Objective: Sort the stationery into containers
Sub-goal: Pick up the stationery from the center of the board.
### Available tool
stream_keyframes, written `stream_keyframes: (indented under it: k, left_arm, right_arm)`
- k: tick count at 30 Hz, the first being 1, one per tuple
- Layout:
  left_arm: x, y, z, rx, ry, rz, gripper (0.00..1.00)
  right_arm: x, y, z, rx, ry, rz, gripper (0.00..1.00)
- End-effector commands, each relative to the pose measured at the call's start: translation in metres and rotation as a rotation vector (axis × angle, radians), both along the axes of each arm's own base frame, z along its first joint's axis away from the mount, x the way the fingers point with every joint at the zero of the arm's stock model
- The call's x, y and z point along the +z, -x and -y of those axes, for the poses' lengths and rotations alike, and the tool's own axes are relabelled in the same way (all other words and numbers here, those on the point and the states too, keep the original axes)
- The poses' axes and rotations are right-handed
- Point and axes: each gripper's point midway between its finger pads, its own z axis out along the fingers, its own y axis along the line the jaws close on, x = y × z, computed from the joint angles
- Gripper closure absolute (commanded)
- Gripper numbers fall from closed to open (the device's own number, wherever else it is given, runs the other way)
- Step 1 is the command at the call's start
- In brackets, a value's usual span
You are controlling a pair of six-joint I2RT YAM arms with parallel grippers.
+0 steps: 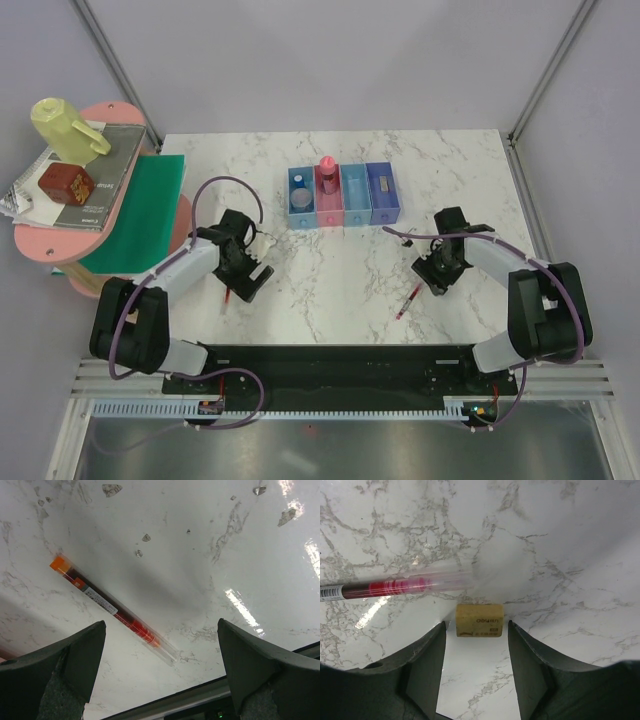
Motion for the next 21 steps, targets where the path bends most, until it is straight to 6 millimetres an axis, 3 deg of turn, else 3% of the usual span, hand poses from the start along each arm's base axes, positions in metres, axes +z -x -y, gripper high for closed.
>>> stream_keyframes:
  k: [1,9,15,21]
  left_arm:
    - [-0.009,-0.002,-0.003,0.095,0.016,-0.026,0.00]
    - [-0.019,-0.007,-0.007,0.173,0.024,-0.064,0.05]
    - [-0.025,-0.008,-0.013,0.190,0.003,-0.076,0.24]
    - [-0.029,-0.006,-0.016,0.201,-0.012,-0.097,0.59]
  right_arm:
    - [-0.006,-0.024,-0.006,0.017,-0.022,0.072,0.41]
    - [-0.006,-0.026,-0.008,0.017,-0.032,0.080,0.44]
    - [-0.013,-0.027,-0.009,0.010,-0.034,0.068,0.52]
    - [-0.018,-0.029,-0.008,0.010,-0.029,0.059,0.58]
